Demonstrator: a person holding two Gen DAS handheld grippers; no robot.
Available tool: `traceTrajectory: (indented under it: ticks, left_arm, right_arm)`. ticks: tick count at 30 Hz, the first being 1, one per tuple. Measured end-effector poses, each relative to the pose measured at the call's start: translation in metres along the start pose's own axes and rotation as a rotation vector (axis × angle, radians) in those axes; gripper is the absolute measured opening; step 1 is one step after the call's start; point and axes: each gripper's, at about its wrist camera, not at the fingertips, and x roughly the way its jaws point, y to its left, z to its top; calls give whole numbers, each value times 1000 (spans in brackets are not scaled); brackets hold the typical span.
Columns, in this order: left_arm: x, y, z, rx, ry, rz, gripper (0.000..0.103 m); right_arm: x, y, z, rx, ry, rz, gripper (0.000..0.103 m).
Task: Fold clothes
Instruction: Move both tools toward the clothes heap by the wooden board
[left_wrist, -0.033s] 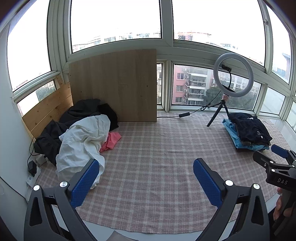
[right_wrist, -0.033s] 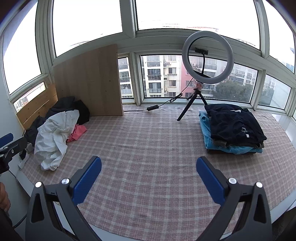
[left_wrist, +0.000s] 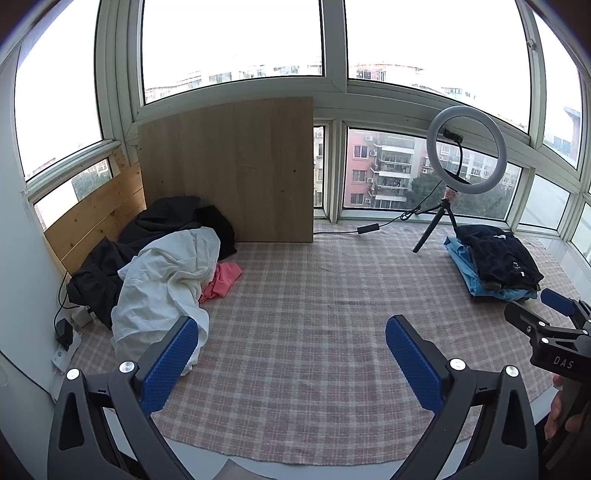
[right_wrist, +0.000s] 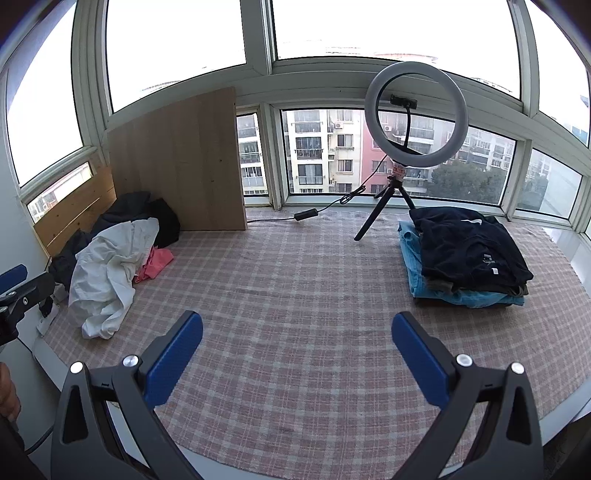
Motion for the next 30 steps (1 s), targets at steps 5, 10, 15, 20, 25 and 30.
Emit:
traceTrajectory:
  ticks: [5, 10, 15, 20, 25, 30]
  left_arm:
    - [5, -1, 0, -14, 9, 10, 102]
    - [18, 15, 2, -59, 27, -8, 102]
    - [28, 22, 0, -104, 45, -16, 102]
    - [36, 27, -3, -133, 66, 28, 102]
    - [46, 36, -4, -148, 87, 88, 102]
    - [57, 48, -8, -189, 116, 121, 101]
  right_arm:
    - [3, -1, 4, -11, 22, -12, 103]
    - [7, 2, 1, -10, 5, 5, 103]
    - [12, -3, 3, -2, 3, 28, 103]
    - [22, -5, 4, 4, 17, 48, 103]
    - [33, -4, 9, 0, 30, 75, 103]
    - [47, -1, 13, 2, 44, 103, 103]
